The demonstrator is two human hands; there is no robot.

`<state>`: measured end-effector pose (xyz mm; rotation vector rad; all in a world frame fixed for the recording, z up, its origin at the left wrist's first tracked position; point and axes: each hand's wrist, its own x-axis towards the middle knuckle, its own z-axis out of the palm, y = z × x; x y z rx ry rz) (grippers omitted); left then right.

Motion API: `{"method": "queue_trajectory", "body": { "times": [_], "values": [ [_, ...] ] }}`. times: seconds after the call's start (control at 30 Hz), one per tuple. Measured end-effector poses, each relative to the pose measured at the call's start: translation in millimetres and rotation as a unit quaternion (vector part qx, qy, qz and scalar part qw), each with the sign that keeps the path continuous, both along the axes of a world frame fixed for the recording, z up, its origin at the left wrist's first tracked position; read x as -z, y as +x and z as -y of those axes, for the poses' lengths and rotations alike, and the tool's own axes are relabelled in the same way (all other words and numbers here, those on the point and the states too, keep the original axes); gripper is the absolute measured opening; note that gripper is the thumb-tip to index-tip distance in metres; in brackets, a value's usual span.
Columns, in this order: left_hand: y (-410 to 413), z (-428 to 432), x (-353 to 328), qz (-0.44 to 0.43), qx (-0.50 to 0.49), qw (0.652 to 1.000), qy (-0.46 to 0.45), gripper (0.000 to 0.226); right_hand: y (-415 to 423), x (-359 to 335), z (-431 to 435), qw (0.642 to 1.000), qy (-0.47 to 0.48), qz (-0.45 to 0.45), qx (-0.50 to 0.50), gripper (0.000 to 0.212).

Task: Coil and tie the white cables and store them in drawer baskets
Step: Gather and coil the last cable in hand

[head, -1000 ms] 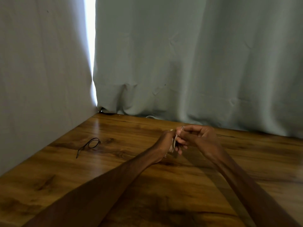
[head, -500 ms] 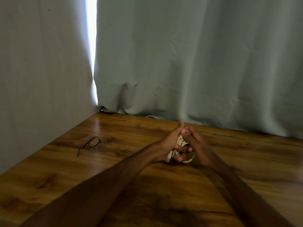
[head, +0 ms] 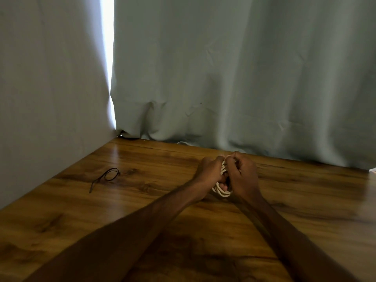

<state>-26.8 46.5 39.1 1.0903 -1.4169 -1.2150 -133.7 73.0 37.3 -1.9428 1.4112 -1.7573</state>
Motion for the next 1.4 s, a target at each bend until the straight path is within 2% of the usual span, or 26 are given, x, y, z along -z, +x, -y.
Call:
{"method": "queue_trajectory", "body": {
  "times": [0.1,0.2,0.33,0.43,0.5,0.57,0.63,0.7,0.77,0.8,0.83,0.9,1.0,1.1,1.2,1.4],
  "values": [
    [2,0,-2,0.041,-0.018,0.998,-0.041,0.055,0,3,7,0.998,-0.016,-0.029,0.054,0.029],
    [7,-6,-12,0.06,0.057,0.996,-0.02,0.058,-6,4,11,0.995,-0.018,-0.023,0.093,0.027],
    [26,-12,-13,0.015,0.27,0.96,0.073,0.057,-6,1,6,0.993,-0.032,0.0,0.115,0.026],
    [34,-24,-16,-0.068,0.298,0.946,0.111,0.049,5,-2,4,0.993,-0.034,0.033,0.106,0.031],
    [39,-33,-19,-0.11,0.252,0.956,0.103,0.043,16,-3,1,0.995,-0.033,0.057,0.078,0.035],
    [51,-38,-16,-0.062,0.143,0.987,0.038,0.041,34,-4,-3,0.996,-0.015,0.087,0.012,0.036],
    [76,-38,-16,-0.065,0.017,0.998,0.002,0.041,63,-6,-3,0.987,0.023,0.139,-0.072,0.032],
    [113,-30,-18,-0.116,-0.07,0.991,-0.004,0.037,97,-7,-1,0.957,0.113,0.221,-0.151,0.038],
    [158,-20,-20,-0.13,-0.141,0.981,-0.007,0.03,131,-2,0,0.927,0.188,0.247,-0.211,0.036],
    [182,-14,-21,-0.145,-0.173,0.974,-0.008,0.027,146,3,0,0.933,0.198,0.206,-0.219,0.028],
    [205,-11,-22,-0.164,-0.203,0.965,-0.01,0.025,160,8,2,0.949,0.189,0.127,-0.216,0.021],
    [247,-12,-25,-0.185,-0.255,0.949,-0.012,0.026,183,17,7,0.966,0.155,-0.058,-0.198,0.027],
    [289,-23,-26,-0.163,-0.284,0.945,-0.001,0.034,216,25,25,0.944,0.073,-0.24,-0.214,0.035],
    [312,-31,-22,-0.124,-0.286,0.95,0.01,0.037,241,30,39,0.893,0.025,-0.378,-0.244,0.031],
    [324,-34,-19,-0.117,-0.281,0.952,0.02,0.034,245,19,29,0.873,0.019,-0.409,-0.267,0.023],
    [310,-28,-12,-0.127,-0.265,0.955,0.027,0.036,192,12,32,0.905,0.092,-0.367,-0.194,0.022]
  ]
}}
